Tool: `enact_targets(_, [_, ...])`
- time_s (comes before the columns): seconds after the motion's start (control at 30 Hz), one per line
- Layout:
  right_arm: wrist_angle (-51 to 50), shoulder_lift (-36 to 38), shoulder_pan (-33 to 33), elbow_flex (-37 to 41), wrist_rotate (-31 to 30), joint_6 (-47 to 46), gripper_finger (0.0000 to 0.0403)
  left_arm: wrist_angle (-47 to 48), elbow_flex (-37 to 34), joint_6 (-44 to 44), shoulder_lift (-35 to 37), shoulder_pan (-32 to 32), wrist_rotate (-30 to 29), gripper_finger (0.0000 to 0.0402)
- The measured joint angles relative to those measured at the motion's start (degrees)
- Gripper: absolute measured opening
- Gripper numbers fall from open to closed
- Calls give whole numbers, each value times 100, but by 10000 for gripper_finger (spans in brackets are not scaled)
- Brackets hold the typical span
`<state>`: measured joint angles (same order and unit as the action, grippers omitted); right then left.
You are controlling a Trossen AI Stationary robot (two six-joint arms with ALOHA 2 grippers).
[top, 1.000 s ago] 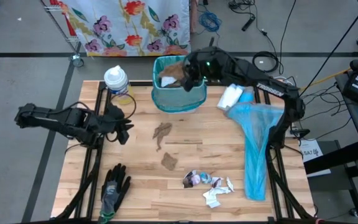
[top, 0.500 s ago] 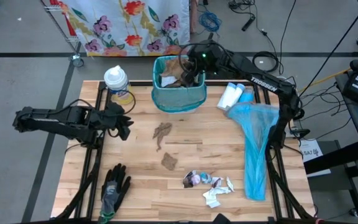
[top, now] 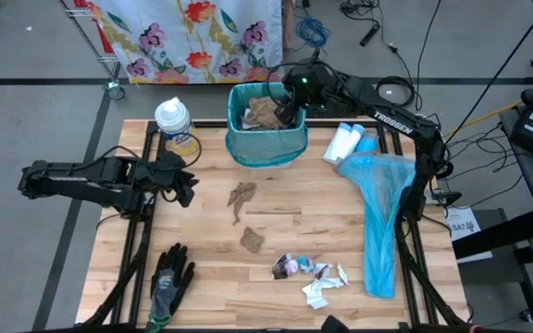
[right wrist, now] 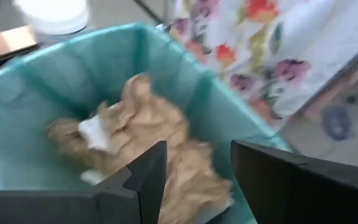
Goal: Place trash/remove bag and relplace
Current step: Put the brown napkin into the white trash bin
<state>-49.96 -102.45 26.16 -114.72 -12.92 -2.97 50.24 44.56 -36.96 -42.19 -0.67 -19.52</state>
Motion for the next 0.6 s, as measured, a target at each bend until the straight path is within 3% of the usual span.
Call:
enact_targets(0.17, [-161,0,-128,-4,1931,52,171,0,0,-12,-4,-4,105,118])
enact_targets(0.23, [-130,0,-273,-4,2426,61,171,-2,0,-14,-4,-4,107,118])
enact_targets(0.6, [-237,-558,-1394,-11,2493,432,171,-17,0,-12,-5,-4,153,118])
